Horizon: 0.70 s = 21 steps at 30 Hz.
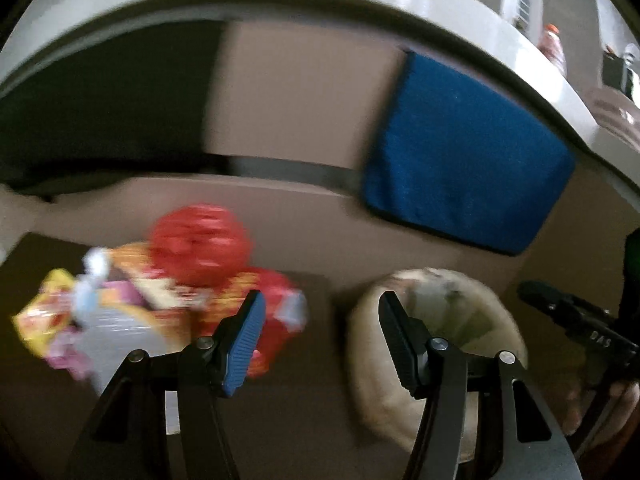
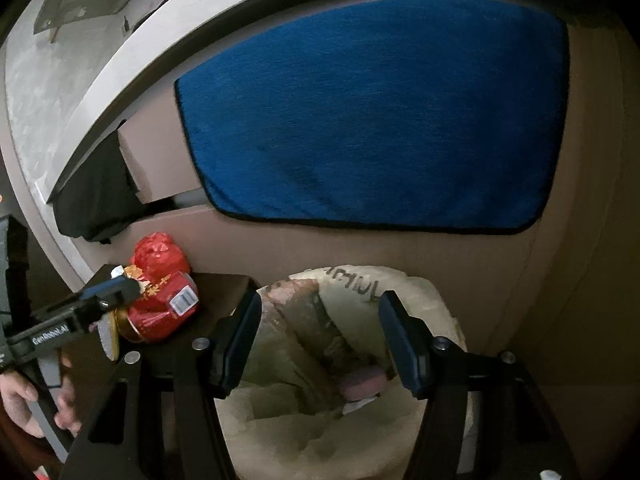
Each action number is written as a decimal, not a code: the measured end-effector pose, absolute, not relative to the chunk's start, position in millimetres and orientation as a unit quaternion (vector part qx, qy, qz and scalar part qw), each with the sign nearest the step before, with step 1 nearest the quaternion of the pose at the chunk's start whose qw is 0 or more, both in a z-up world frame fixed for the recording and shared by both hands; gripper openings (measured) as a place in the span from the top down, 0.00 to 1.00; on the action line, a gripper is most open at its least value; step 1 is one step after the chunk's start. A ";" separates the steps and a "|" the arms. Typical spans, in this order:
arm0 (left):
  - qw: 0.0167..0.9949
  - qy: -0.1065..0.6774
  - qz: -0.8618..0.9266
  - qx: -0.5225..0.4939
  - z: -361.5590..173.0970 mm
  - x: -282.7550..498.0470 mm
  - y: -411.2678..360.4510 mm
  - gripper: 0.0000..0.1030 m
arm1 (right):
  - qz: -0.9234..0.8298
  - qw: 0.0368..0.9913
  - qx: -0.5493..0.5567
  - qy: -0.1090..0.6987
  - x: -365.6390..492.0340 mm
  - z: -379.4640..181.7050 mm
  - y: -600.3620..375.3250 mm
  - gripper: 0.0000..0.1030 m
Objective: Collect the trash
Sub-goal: 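Carry sponge and tissue pack over the bin and open both grippers, then move both grippers back to the trash pile on the table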
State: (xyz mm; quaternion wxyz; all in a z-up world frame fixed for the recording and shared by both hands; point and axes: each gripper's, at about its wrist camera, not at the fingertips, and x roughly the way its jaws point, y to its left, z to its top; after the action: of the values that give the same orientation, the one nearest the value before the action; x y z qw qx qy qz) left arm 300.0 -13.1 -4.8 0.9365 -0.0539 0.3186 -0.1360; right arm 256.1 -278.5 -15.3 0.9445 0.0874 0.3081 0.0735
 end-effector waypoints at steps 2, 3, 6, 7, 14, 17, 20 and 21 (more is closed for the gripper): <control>0.942 0.311 -0.110 -0.059 -1.0 294.6 13.9 0.42 | 0.075 0.945 0.080 0.307 255.7 -14.8 -267.6 0.43; 0.944 0.308 -0.098 -0.061 0.4 291.8 24.5 0.42 | 0.079 0.945 0.075 0.307 256.2 -14.8 -260.0 0.43; 0.948 0.304 -0.066 -0.069 0.7 287.9 56.4 0.42 | 0.095 0.942 0.066 0.314 260.9 -16.8 -235.0 0.43; 0.947 0.306 -0.054 -0.077 -0.8 287.0 70.0 0.42 | 0.100 0.941 0.063 0.316 262.3 -18.1 -227.9 0.43; 0.936 0.332 -0.034 -0.110 -20.4 275.1 134.9 0.42 | 0.164 0.920 0.049 0.352 282.9 -36.9 -157.1 0.44; 0.931 0.340 -0.037 -0.125 -27.5 268.2 156.2 0.42 | 0.180 0.911 0.037 0.368 299.0 -47.4 -126.4 0.44; 0.928 0.343 -0.049 -0.133 -29.5 260.2 175.6 0.42 | 0.195 0.900 0.040 0.388 324.0 -56.9 -107.1 0.44; 0.928 0.344 -0.053 -0.135 -30.6 257.0 182.8 0.42 | 0.200 0.895 0.042 0.396 337.8 -61.4 -100.7 0.44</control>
State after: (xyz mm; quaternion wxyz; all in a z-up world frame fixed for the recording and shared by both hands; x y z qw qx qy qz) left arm 257.0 182.8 -30.6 0.9278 -0.1346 0.3438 -0.0532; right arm 337.8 -100.7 -61.4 0.8952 0.0423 0.3960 0.2000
